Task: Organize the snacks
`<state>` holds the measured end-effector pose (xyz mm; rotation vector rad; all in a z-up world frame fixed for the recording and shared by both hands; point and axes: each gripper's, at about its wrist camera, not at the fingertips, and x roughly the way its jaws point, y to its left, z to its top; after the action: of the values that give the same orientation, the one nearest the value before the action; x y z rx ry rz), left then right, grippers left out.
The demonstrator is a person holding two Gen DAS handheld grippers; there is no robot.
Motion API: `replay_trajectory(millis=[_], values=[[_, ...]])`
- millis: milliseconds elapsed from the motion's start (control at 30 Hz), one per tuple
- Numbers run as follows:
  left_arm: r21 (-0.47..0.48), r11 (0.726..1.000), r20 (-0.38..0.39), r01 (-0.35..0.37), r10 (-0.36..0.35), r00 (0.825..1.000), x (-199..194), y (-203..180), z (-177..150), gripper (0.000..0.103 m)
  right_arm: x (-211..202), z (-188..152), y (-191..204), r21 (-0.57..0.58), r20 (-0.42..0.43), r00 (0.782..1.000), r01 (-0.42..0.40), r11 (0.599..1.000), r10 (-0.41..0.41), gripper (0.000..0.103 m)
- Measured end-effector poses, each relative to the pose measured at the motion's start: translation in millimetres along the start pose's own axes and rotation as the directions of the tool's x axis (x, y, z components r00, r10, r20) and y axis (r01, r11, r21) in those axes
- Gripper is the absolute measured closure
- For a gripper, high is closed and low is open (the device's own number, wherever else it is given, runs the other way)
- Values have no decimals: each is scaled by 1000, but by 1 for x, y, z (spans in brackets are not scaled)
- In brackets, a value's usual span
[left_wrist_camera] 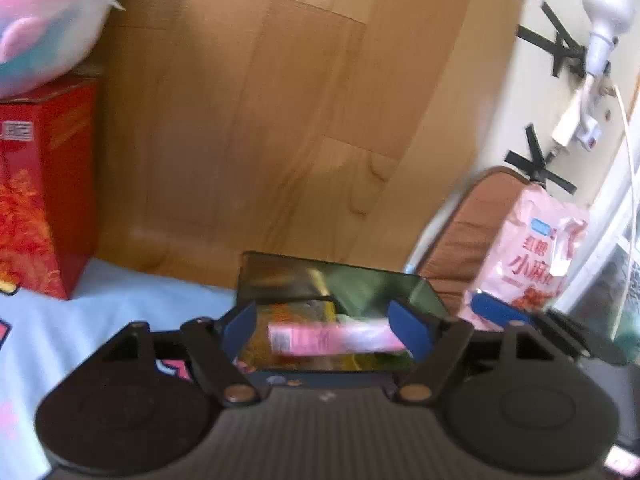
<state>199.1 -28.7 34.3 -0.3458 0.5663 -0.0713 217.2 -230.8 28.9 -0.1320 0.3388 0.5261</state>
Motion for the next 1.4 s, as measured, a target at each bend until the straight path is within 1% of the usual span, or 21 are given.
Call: replay_trajectory(millis=[33, 67, 167, 233, 267, 333, 400, 467, 500, 533, 567, 633, 700, 800, 900, 1000, 1100, 1200, 1267, 1333, 1400], values=[[-9, 1000, 19, 28, -28, 999, -9, 5, -5, 21, 0, -1, -4, 33, -8, 1000, 8, 999, -7, 40], [-12, 999, 30, 39, -39, 999, -19, 10, -12, 19, -7, -5, -8, 70, 7, 1000, -17, 997, 16, 40], [5, 1000, 30, -10, 9, 1000, -41, 27, -38, 17, -36, -23, -6, 129, 35, 992, -127, 983, 124, 40], [-13, 999, -7, -38, 38, 999, -47, 41, -55, 17, -50, -41, 10, 126, 5, 968, -249, 960, 251, 37], [-37, 999, -40, -38, 37, 999, -48, 49, -65, 17, -56, -51, 23, 102, -24, 952, -303, 948, 306, 33], [-77, 997, -95, -27, 20, 995, -45, 57, -78, 19, -59, -67, 47, 39, -84, 931, -353, 935, 355, 29], [-111, 994, -141, -14, -2, 990, -43, 62, -88, 21, -55, -81, 73, -43, -152, 919, -374, 927, 363, 29], [-130, 991, -178, 11, -34, 983, -39, 60, -98, 26, -46, -86, 86, -78, -190, 920, -361, 929, 342, 29], [-136, 991, -183, 15, -40, 982, -39, 59, -101, 27, -39, -86, 88, -59, -208, 916, -363, 930, 344, 30], [-151, 988, -179, 23, -50, 983, -38, 59, -103, 34, -32, -85, 87, -33, -224, 910, -365, 930, 349, 30], [-155, 987, -190, 32, -61, 980, -37, 59, -105, 37, -26, -85, 85, -11, -235, 908, -358, 934, 346, 32], [-182, 980, -192, 77, -113, 975, -36, 59, -105, 52, -15, -86, 83, 26, -258, 905, -343, 939, 338, 51], [-192, 977, -194, 92, -130, 972, -38, 55, -105, 55, -15, -89, 79, 70, -257, 900, -346, 936, 352, 56], [-153, 982, -174, 113, -139, 975, -44, 42, -100, 55, -24, -89, 78, 77, -230, 912, -330, 941, 339, 56], [-106, 983, -133, 152, -166, 977, -46, 29, -78, 55, -42, -84, 81, 40, -159, 942, -293, 955, 296, 56], [-47, 985, -75, 168, -171, 982, -42, 11, -46, 56, -44, -64, 69, 21, -79, 968, -238, 971, 239, 56], [0, 988, -2, 156, -156, 988, -33, -3, -20, 54, -31, -37, 57, 23, -17, 980, -198, 980, 198, 56], [-1, 997, 49, 82, -82, 995, -22, -7, -4, 42, -12, -14, 49, 41, 19, 985, -175, 984, 174, 55], [-13, 1000, 50, 18, -17, 999, -17, -5, -2, 41, 7, -6, 48, 38, 16, 988, -153, 988, 152, 51], [-39, 999, 54, 28, -26, 998, -24, -1, -10, 39, 17, -5, 46, 41, 0, 994, -108, 993, 108, 45], [-31, 999, 71, 43, -40, 997, -35, 1, -27, 31, 11, -9, 40, 70, 0, 994, -111, 991, 112, 44]])
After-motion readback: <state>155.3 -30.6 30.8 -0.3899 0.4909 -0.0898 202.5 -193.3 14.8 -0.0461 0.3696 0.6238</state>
